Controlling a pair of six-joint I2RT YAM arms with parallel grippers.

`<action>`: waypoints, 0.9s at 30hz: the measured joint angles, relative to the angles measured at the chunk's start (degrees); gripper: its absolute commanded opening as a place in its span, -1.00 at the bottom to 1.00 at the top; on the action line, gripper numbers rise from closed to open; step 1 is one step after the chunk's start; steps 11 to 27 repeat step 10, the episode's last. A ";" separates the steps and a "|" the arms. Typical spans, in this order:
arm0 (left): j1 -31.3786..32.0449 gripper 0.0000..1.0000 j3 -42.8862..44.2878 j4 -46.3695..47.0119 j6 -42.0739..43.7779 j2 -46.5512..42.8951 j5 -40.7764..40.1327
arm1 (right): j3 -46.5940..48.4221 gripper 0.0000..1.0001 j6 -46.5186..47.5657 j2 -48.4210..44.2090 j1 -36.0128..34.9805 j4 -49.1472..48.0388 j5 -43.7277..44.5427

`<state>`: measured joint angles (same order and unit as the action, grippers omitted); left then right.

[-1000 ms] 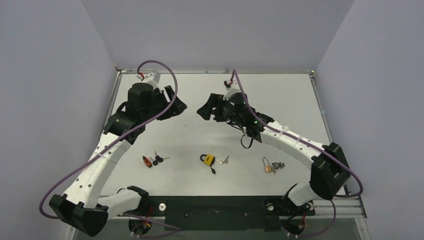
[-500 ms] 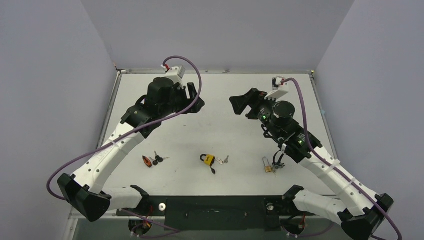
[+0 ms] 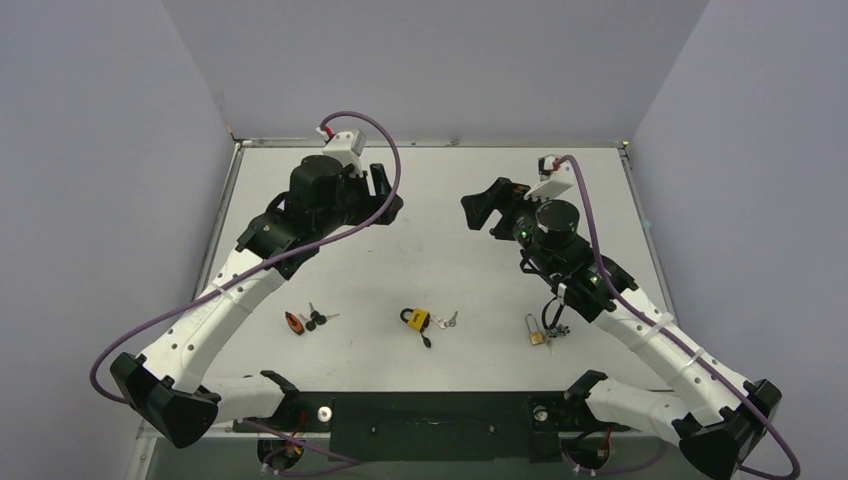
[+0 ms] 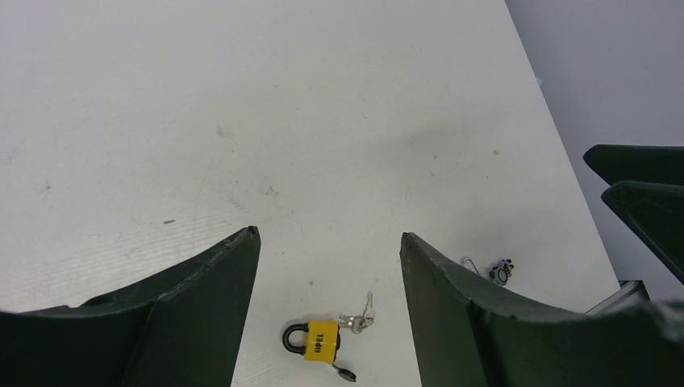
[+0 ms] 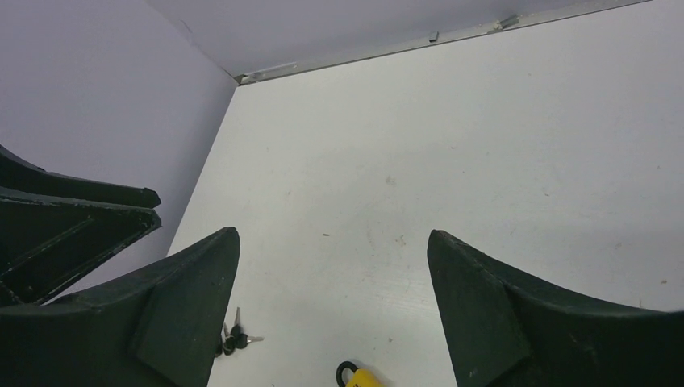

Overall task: Lock with the key
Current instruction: Reset both arms

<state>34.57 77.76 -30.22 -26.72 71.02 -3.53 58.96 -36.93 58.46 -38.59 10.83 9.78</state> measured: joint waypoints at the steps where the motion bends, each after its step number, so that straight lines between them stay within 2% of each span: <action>1: 0.00 0.25 0.00 0.00 0.00 -0.04 -0.13 | 0.00 0.64 0.11 0.22 0.00 0.00 0.00; 27: 0.00 0.25 0.00 -0.02 0.13 -0.13 -0.72 | 0.17 0.64 0.37 1.14 0.42 0.00 -0.15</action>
